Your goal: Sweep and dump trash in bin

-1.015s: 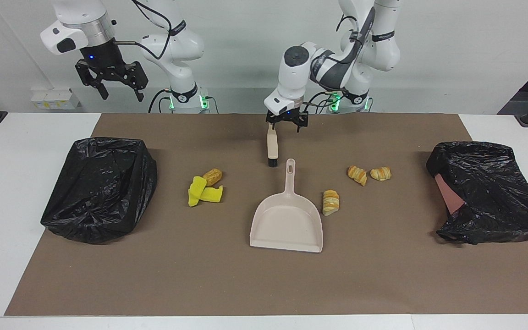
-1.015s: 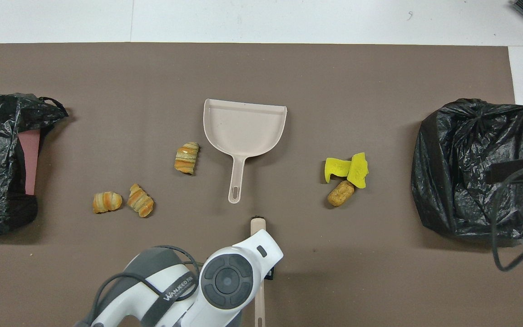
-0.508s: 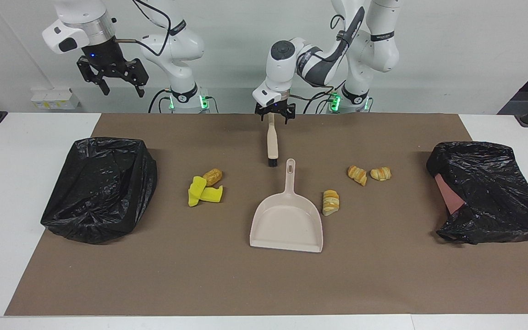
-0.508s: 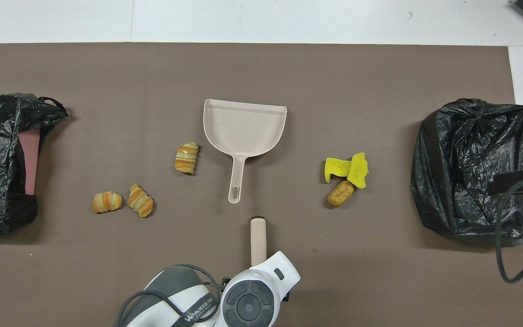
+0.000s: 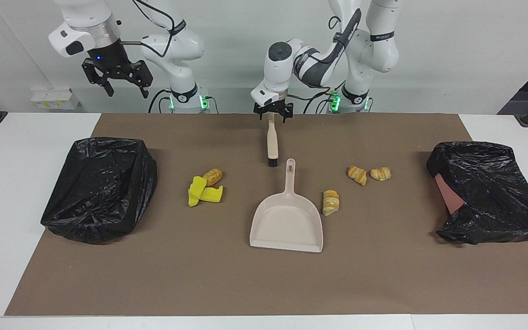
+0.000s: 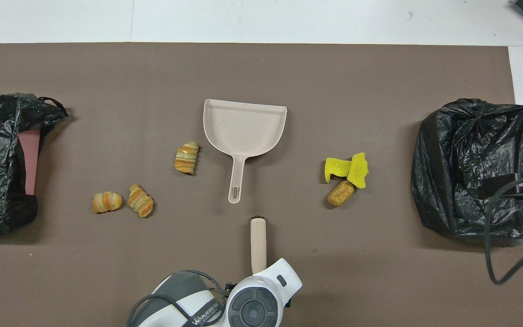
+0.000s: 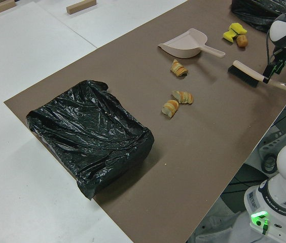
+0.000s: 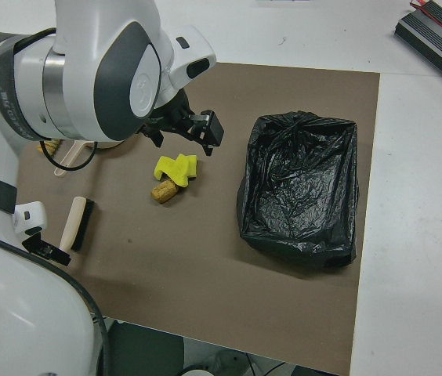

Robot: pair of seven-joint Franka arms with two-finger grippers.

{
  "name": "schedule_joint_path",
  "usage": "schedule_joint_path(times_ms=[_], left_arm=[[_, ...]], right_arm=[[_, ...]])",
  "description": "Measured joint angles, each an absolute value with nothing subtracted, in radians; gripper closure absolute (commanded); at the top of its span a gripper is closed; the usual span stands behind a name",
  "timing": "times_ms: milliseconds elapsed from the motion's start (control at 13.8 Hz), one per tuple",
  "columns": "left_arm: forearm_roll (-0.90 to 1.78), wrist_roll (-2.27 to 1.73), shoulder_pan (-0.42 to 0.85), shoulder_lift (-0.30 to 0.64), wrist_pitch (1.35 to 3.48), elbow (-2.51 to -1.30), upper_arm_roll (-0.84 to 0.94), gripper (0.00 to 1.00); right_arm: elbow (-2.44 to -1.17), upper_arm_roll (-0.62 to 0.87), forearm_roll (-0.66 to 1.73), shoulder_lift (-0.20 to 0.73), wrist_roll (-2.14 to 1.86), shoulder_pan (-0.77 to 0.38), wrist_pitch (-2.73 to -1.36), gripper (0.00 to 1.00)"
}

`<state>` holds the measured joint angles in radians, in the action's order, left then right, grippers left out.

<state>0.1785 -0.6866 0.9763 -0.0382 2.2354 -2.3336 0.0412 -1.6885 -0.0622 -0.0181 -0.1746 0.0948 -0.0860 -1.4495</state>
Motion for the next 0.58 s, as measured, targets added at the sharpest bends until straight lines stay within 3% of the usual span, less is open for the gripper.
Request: schedule_joint_path(times_ms=[73, 218, 290, 580], left_arm=[[0.180, -0.690, 0.984, -0.024, 2.256, -2.337, 0.041, 0.50], [0.180, -0.696, 0.991, -0.005, 2.277, -2.337, 0.041, 0.91], [0.180, -0.699, 0.991, -0.002, 2.278, -2.336, 0.041, 1.00], [0.181, -0.715, 0.990, -0.015, 2.228, -2.316, 0.023, 1.00]], right_arm=[[-1.701, -0.062, -0.018, -0.175, 0.095, -0.086, -1.450, 0.00], [-1.715, -0.062, -0.018, -0.175, 0.095, -0.086, -1.462, 0.00], [-1.718, -0.062, -0.016, -0.175, 0.094, -0.086, -1.464, 0.00], [-1.742, -0.049, 0.026, -0.175, 0.094, -0.104, -1.479, 0.00]])
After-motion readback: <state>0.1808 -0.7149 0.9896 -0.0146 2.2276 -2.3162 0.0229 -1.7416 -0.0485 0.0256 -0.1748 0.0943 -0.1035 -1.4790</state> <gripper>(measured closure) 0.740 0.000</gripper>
